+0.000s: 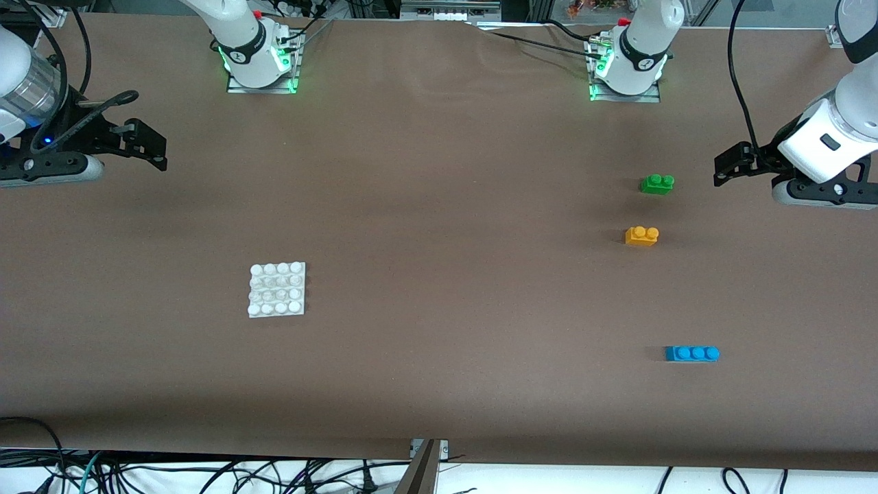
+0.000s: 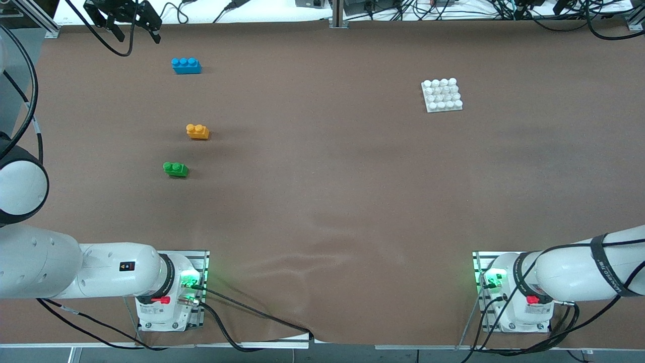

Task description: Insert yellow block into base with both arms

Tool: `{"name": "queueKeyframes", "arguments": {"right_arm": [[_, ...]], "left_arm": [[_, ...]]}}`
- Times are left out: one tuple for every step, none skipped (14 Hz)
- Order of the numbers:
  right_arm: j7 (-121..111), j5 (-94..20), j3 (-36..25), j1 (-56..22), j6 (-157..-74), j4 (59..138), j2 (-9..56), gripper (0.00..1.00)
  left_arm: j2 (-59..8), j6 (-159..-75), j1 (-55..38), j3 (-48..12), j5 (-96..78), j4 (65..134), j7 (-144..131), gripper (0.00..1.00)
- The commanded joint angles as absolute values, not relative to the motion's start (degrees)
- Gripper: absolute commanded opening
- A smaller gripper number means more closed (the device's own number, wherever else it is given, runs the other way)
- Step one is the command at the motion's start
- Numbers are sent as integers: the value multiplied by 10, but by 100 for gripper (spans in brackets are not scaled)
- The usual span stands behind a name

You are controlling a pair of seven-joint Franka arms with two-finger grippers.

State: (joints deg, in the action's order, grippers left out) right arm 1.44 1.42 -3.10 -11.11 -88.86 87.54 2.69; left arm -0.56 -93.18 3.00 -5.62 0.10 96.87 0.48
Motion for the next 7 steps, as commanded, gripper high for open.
{"name": "queueKeyframes", "arguments": {"right_arm": [[18,4,-33,-111,-886,865,26,99],[17,4,-33,-111,-886,861,28,99],[17,4,-33,-111,-888,861,28,99],[16,4,-33,-111,-888,861,28,99],[16,4,-33,-111,-888,861,28,99],[14,3,-33,-111,-889,860,30,99],[14,3,-33,-110,-890,860,31,99]], "left_arm": [[-14,-918,32,-57,-9,950,12,100],[-14,-918,32,-57,-9,950,12,100],[-14,-918,32,-57,-9,950,12,100],[-14,-917,33,-56,-9,950,12,100],[-14,-914,32,-57,-9,950,12,100],[-14,-914,32,-57,-9,950,12,100],[-14,-913,33,-57,-9,950,12,100]]}}
